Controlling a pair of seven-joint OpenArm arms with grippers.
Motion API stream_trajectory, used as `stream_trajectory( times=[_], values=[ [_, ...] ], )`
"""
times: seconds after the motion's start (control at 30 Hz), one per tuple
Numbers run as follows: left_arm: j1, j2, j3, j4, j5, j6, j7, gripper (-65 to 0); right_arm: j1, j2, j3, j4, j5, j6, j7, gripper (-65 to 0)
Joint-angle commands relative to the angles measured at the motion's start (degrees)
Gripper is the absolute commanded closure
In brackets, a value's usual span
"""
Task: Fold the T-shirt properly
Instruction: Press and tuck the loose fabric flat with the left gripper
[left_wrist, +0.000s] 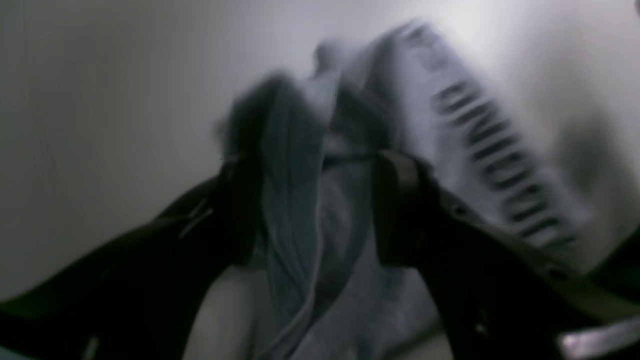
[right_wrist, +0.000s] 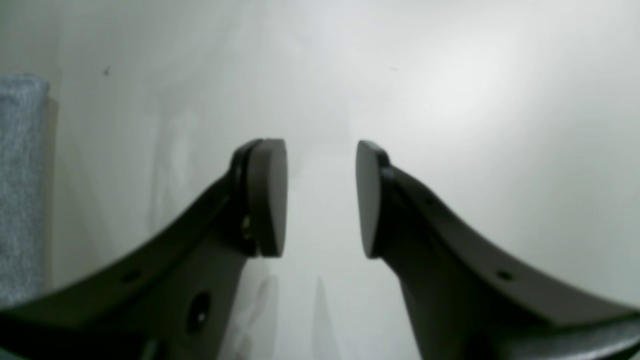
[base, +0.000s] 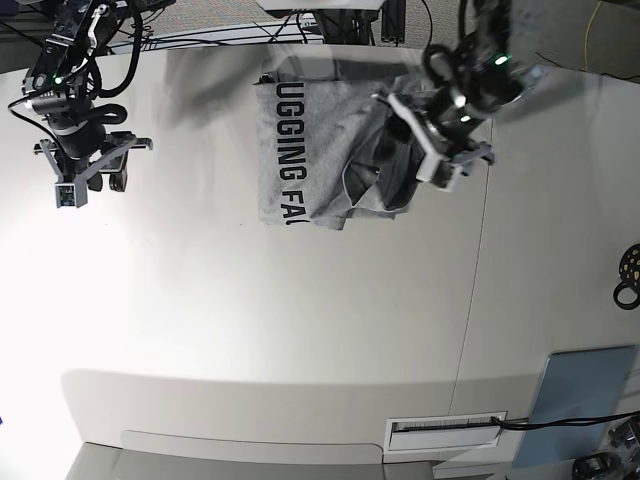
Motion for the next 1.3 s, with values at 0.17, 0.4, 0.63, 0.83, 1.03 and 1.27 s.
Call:
stream_trajectory(
  times=[0.17, 0.4, 0.63, 0.83, 1.03, 1.27],
  values=[
    [-7.19, 1.42, 4.87, -8.24, 2.54, 4.85, 0.02, -33.2, 0.28, 0.76, 0.26, 1.05, 0.26, -0.02, 0.02, -22.9],
    [-11.28, 3.63, 4.63, -9.7, 3.39, 6.27, 0.42, -28.4, 0.28, 0.76, 0.26, 1.05, 0.24, -0.02, -0.2, -22.9],
    [-11.8, 3.76, 4.31, -10.75, 11.19, 6.73, 0.17, 0.0, 0.28, 0.79, 0.24, 1.05, 0.24, -0.02, -0.39, -22.9],
    [-13.99, 3.72, -2.1, -11.43, 16.24, 6.49, -0.04, 0.0, 0.28, 0.79, 0.26, 1.05, 0.24, 0.0, -0.39, -22.9],
    [-13.94, 3.39, -6.51, -13.55, 23.17, 6.29, 0.04, -2.9, 0.28, 0.79, 0.24, 1.05, 0.22, 0.0, -0.37, -22.9],
    [-13.97, -0.72, -6.67, -13.86, 23.06, 6.32, 1.29, -26.5, 0.31, 0.79, 0.24, 1.05, 0.24, -0.02, -0.33, -22.9]
  ],
)
